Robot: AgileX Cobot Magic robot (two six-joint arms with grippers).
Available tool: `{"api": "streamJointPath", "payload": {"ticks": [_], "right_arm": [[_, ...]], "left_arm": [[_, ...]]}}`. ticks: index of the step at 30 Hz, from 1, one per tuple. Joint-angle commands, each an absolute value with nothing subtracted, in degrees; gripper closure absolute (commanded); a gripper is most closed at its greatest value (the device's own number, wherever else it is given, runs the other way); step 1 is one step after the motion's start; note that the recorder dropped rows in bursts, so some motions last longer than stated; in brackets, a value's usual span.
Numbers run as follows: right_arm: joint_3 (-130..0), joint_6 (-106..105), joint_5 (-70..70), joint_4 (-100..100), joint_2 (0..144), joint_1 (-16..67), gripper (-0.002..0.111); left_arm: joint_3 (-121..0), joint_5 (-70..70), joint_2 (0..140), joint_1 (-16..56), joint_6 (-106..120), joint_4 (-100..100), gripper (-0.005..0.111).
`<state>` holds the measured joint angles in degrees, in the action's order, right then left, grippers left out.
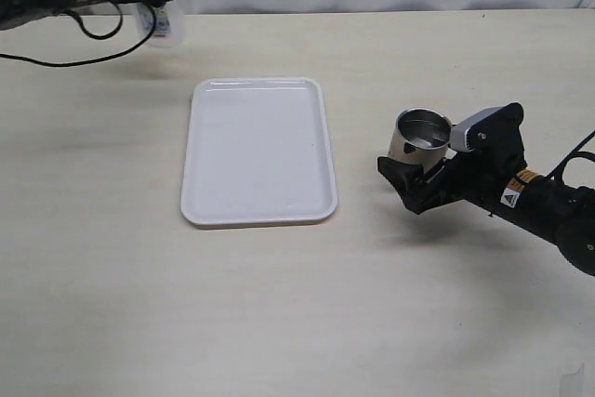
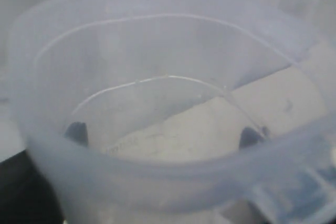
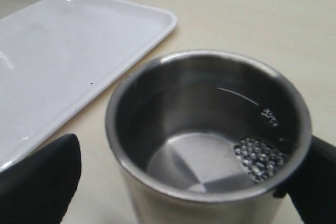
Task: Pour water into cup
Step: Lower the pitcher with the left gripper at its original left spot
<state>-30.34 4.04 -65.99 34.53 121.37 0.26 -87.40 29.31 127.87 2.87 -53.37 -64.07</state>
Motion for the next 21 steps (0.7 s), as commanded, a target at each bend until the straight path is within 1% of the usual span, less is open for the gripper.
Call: {"api": "streamJointPath", "payload": {"ticks": [1, 6, 10, 13, 21], "right_arm": [[-30.7, 4.3, -67.0, 34.9, 121.4, 0.1, 0.015], [-30.7, 4.3, -66.9, 34.9, 121.4, 0.1, 0.015], [-30.7, 4.3, -67.2, 34.9, 121.4, 0.1, 0.015], [-30.7, 4.3, -67.4, 34.9, 121.4, 0.1, 0.015], [-30.7, 5.0, -67.5, 34.9, 121.4, 0.1, 0.015]], "left_arm": [[-85.0, 31.0, 127.3, -1.5, -50.9, -60.4, 0.107], [-81.5, 37.1, 127.3, -3.8, -41.8, -53.9, 0.107], [-77.6, 42.5, 127.3, -3.9, -30.1, -46.5, 0.107], [-75.0, 45.5, 127.5, -3.9, -26.1, -39.4, 0.107], [-73.8, 44.6, 127.5, -3.9, -23.8, -38.4, 0.107]]}}
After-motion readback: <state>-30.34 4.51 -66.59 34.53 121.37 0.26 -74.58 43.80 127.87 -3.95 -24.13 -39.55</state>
